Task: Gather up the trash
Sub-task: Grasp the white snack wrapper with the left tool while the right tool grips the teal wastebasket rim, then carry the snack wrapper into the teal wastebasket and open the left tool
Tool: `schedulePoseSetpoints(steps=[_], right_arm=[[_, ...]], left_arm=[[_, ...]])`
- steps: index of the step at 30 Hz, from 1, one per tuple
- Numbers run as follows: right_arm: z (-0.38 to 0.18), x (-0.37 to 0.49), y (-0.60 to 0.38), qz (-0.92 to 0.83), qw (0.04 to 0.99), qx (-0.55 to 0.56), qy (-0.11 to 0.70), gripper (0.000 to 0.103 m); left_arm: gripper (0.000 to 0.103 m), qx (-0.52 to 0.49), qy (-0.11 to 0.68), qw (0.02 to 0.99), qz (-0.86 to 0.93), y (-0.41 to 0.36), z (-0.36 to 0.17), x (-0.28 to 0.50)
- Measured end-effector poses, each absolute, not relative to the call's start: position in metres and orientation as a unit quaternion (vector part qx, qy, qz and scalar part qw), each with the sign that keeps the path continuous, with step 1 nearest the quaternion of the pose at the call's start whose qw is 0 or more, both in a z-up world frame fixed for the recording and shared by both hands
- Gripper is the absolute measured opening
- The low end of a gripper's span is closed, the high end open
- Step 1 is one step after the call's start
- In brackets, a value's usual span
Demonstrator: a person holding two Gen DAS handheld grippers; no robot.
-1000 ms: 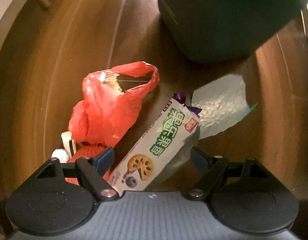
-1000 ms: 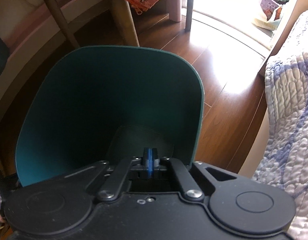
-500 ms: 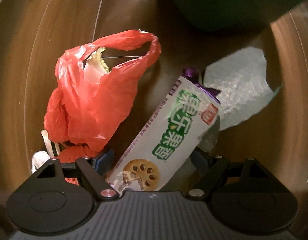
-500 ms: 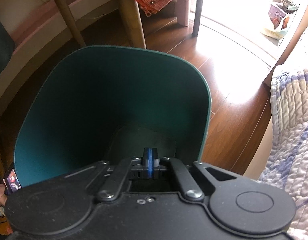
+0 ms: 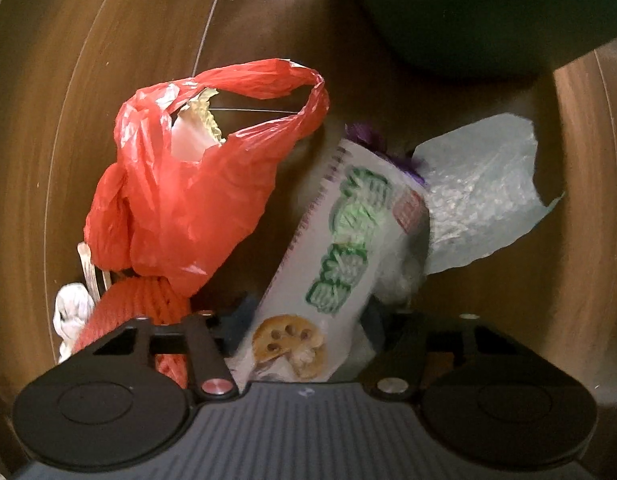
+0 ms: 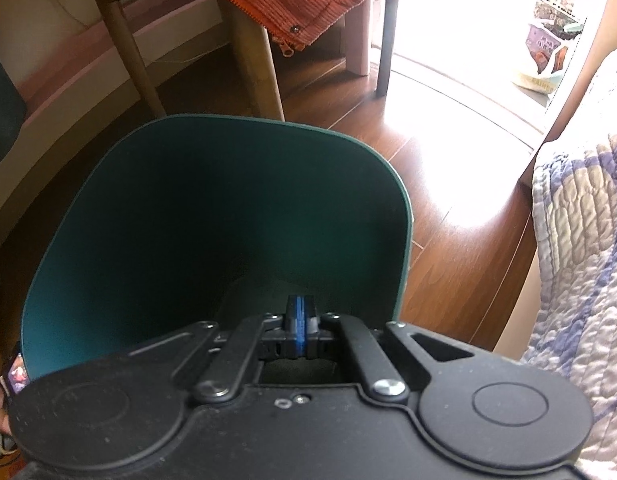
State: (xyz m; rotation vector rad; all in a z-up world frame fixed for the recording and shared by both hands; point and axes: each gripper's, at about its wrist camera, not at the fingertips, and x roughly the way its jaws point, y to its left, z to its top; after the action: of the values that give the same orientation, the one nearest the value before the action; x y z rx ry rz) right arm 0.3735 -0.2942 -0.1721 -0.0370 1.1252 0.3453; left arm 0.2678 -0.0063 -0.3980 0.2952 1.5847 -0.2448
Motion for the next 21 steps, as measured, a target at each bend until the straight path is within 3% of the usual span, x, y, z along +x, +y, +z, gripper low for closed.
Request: schedulePoseSetpoints(steps=[5,13,21], right_arm=[[-0.172,0.374,-0.293,0.164,0.834,-0.020,0.527,0.000],[-0.153,0.362,-0.282,0.155,0.850,-0.061,0.500,0.000],[-0.149,0.361,-0.290,0.156,0.826,-0.019,0.541,0.000]], left_arm=[[0.040,0.107,0.705,0.696,-0.084,0.001,-0.387,0.263],[0.039,0.044,0.690,0.720,-0.066,0.009,-0.342,0.253],[0.039,-0.017,0.655,0.753,-0.065,0.009,-0.272,0.238]])
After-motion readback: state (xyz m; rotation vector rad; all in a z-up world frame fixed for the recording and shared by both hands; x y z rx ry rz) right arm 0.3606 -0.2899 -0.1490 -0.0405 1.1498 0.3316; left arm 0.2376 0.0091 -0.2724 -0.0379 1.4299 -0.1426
